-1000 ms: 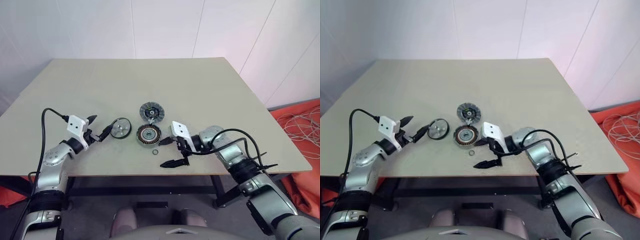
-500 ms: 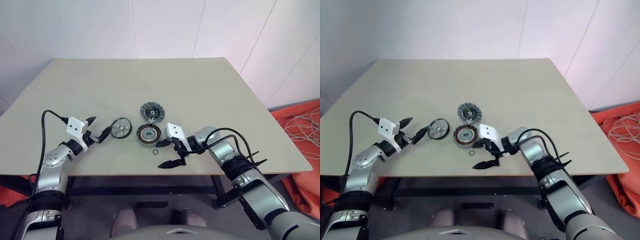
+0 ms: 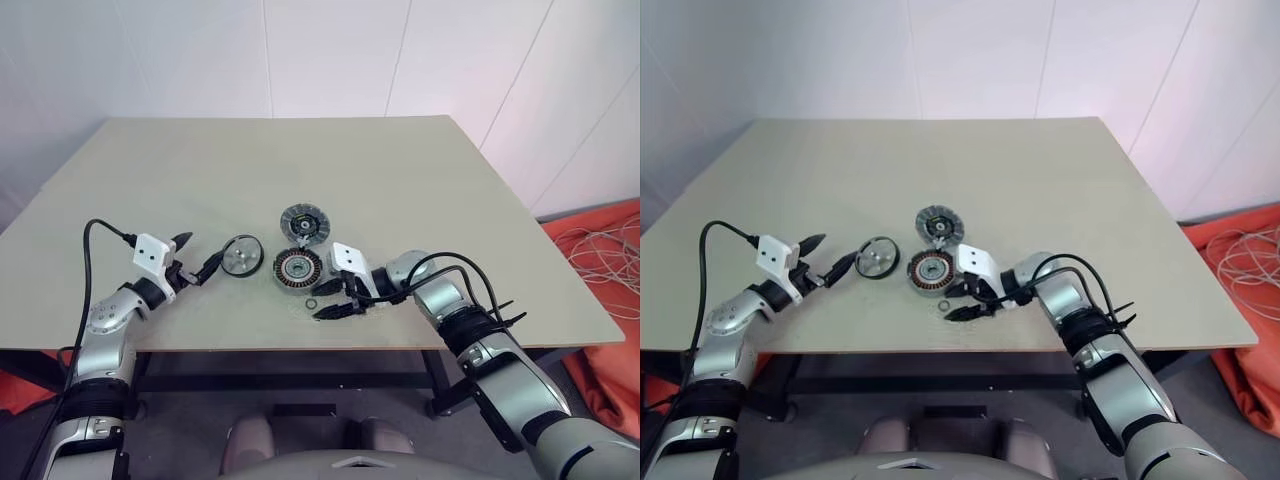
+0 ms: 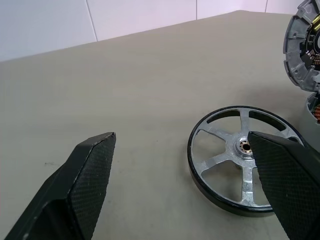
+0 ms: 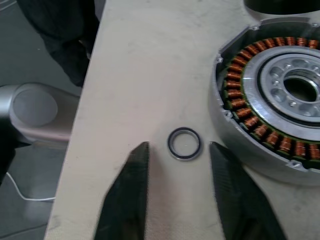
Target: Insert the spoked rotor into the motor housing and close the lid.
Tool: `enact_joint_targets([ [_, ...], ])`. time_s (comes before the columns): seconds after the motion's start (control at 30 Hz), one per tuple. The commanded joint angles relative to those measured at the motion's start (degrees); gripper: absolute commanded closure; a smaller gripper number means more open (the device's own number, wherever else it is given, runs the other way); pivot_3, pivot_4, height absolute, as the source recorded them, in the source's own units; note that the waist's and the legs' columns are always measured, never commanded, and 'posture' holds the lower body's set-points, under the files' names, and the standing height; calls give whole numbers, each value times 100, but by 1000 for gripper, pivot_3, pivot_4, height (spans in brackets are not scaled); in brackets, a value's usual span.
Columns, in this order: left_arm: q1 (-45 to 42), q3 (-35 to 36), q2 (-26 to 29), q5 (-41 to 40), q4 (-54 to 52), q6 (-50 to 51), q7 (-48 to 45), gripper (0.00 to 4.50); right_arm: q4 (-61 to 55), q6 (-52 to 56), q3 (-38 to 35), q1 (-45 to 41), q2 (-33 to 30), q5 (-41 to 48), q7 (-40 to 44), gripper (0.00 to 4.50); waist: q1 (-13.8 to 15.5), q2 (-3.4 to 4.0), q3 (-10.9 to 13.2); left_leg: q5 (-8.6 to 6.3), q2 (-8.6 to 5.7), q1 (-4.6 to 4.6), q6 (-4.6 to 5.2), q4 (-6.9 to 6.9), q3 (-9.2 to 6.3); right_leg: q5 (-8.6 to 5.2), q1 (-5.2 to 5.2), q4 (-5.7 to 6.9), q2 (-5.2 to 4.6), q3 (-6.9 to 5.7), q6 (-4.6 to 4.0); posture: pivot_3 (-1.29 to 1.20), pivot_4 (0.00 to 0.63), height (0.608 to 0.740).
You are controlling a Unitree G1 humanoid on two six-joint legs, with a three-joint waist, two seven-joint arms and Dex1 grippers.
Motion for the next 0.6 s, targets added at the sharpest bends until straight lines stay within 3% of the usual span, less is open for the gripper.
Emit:
enact_joint_targets([
  [0.03,-112,70,85,-16,-198,-91,24,0,152,-155,33,-83,27,-132,-21,3760,1,0,0,0,0,-1,1,-2,1,0,0,0,0,0,0,0,0,740],
  [0.33,-103,47,76,-26,-444,70,111,0,105,-201,-14,-65,-56,-140,84,3845,-3,0,0,-1,2,3,1,-4,2,-1,1,6,0,0,-1,0,0,740],
  [0.6,-17,68,86,-50,-637,199,158,0,-1351,445,-237,264,-949,310,820,3845,40,0,2,-2,-2,-10,4,2,2,-1,2,3,-1,1,-1,0,0,740],
])
